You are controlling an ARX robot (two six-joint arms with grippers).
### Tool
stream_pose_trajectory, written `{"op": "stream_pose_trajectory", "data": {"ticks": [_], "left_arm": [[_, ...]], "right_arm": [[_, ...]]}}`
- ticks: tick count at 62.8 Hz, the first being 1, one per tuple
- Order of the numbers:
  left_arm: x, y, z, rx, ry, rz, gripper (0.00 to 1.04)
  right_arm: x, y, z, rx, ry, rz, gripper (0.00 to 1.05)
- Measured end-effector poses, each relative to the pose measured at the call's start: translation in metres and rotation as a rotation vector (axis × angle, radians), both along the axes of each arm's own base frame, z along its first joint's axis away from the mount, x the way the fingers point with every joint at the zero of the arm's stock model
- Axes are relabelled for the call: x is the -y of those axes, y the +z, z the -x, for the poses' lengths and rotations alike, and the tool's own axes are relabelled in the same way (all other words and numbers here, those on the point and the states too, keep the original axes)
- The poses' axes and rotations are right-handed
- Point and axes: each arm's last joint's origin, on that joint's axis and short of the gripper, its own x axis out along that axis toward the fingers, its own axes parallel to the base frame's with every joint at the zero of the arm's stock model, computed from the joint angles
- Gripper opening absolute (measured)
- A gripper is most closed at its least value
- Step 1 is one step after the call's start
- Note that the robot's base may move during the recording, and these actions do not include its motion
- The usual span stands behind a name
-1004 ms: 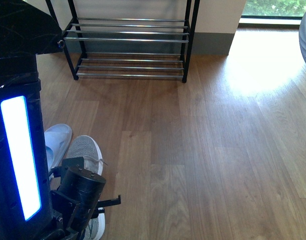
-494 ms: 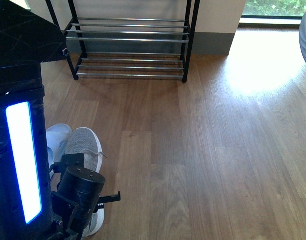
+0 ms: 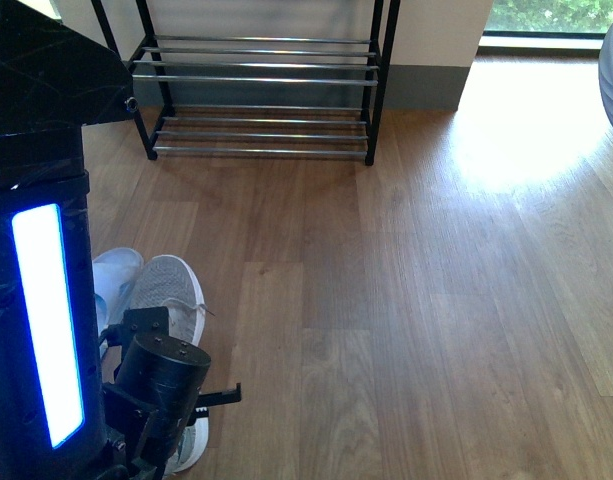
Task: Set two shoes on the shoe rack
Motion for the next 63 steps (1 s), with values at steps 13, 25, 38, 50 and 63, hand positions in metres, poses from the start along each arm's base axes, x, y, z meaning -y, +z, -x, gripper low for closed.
{"op": "stream_pose_trajectory", "data": {"ticks": [13, 25, 38, 50, 63], "left_arm": [[0.010, 0.014, 0.010, -0.118, -0.027, -0.011, 0.03], [0.026, 0.047, 0.012, -0.073, -0.084, 0.019, 0.03], [0.039, 0.101, 0.001, 0.064, -0.096, 0.083, 0.03], [0.037, 0.137, 0.017, 0.126, -0.094, 0.123, 0.03], [0.032, 0.181, 0.038, 0.226, -0.070, 0.120, 0.03]], "right_arm": [[0.000, 0.000, 0.000, 0.000, 0.000, 0.000, 0.01], [0.000, 0.000, 0.000, 0.000, 0.000, 0.000, 0.01], [0.000, 0.000, 0.000, 0.000, 0.000, 0.000, 0.01], [0.000, 0.000, 0.000, 0.000, 0.000, 0.000, 0.01], [0.000, 0.000, 0.000, 0.000, 0.000, 0.000, 0.01]]}}
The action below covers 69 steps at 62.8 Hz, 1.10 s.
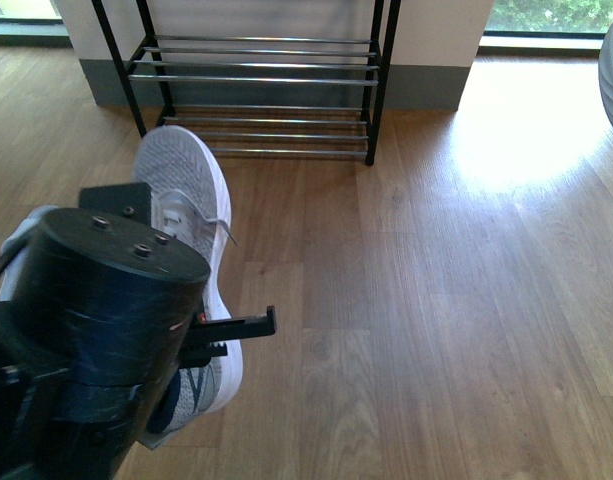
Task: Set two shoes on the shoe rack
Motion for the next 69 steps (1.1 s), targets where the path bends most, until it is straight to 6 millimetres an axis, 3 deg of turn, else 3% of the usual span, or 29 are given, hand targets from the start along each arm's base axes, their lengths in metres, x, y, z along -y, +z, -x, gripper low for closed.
{"op": "stream_pose_trajectory", "data": {"ticks": [10, 33, 49, 69], "left_arm": [[-0.015, 0.026, 0.019, 0.059, 0.045, -0.013, 0.03], [-0.050, 0.065, 0.055, 0.158, 0.092, -0.043, 0.03], [-0.061, 0.057, 0.067, 0.167, 0.135, -0.081, 0.03], [-0.061, 0.057, 0.068, 0.172, 0.143, -0.081, 0.03]], "right_arm": [[0.000, 0.000, 0.000, 0.000, 0.000, 0.000, 0.01], [0.000, 0.000, 0.000, 0.000, 0.000, 0.000, 0.01], [0.000, 0.000, 0.000, 0.000, 0.000, 0.000, 0.01], [0.000, 0.000, 0.000, 0.000, 0.000, 0.000, 0.01]]}}
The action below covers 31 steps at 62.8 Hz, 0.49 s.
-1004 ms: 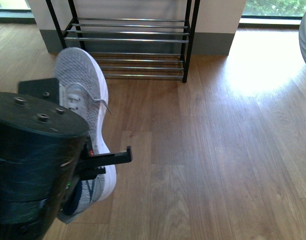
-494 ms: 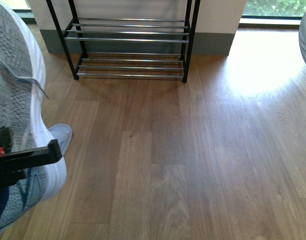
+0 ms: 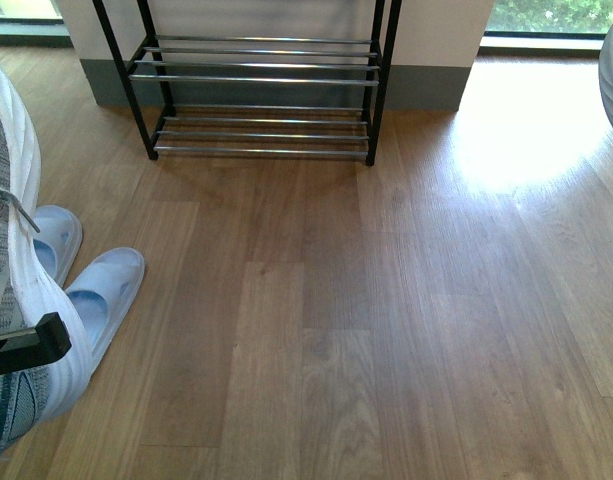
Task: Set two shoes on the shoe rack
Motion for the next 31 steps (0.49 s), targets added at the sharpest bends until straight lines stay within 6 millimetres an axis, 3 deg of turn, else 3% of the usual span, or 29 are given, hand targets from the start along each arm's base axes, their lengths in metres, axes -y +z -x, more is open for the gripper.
{"op": "stream_pose_trajectory", "data": {"ticks": [31], "left_arm": [[0.0001, 0.0001, -0.0001, 0.001, 0.000, 0.000, 0.03]], "right_arm": [[0.0000, 0.0000, 0.0000, 0.000, 0.000, 0.000, 0.01]]}}
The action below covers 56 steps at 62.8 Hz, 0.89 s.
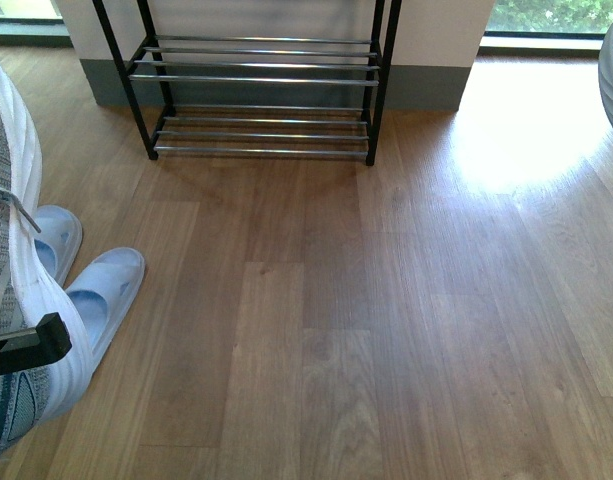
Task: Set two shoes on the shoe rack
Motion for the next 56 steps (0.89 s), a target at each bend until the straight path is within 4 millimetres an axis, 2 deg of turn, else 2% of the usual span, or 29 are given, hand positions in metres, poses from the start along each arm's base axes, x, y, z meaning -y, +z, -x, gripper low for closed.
{"op": "stream_pose_trajectory", "data": {"ticks": [56], "left_arm": [[-0.0001, -0.0001, 0.0001, 0.000, 0.001, 0.000, 0.03]], "right_arm": [[0.0000, 0.0000, 0.0000, 0.000, 0.000, 0.000, 0.01]]}}
